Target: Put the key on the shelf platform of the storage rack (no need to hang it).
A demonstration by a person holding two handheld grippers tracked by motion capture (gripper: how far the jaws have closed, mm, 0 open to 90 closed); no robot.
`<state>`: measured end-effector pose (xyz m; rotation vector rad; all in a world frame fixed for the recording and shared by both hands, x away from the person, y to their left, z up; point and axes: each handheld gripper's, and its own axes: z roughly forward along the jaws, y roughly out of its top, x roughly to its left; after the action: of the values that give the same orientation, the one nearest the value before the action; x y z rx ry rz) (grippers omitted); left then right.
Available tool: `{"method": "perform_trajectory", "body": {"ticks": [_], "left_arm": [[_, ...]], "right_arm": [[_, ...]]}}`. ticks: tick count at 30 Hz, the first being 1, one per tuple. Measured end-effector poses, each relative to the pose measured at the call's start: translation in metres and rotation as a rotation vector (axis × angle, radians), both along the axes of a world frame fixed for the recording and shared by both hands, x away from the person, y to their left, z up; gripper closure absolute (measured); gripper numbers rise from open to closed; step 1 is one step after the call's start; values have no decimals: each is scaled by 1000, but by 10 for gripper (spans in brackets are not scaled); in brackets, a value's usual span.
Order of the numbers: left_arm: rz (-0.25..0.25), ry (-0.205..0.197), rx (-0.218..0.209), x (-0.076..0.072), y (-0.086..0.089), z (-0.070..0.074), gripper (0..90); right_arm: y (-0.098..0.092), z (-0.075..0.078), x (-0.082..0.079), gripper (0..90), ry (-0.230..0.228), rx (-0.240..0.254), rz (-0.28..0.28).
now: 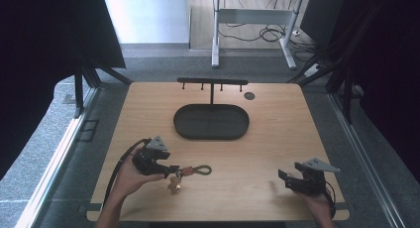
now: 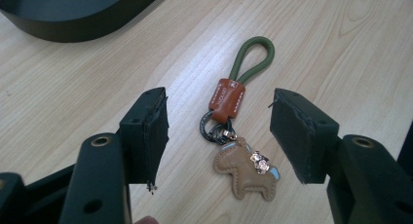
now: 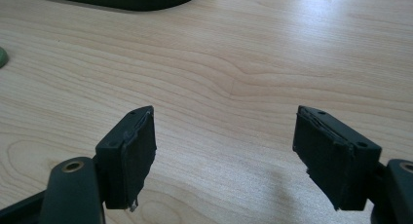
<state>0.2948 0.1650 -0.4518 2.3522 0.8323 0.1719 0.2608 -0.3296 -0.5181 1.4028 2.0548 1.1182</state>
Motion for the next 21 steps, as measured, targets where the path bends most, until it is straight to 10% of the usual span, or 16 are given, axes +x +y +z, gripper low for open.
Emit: {"method": "perform_trajectory", "body": {"ticks": [21], "left_arm": [[-76, 31, 78, 15, -23, 2, 399]], "right_arm": [[0, -1, -1, 246, 14, 0, -10]]}}
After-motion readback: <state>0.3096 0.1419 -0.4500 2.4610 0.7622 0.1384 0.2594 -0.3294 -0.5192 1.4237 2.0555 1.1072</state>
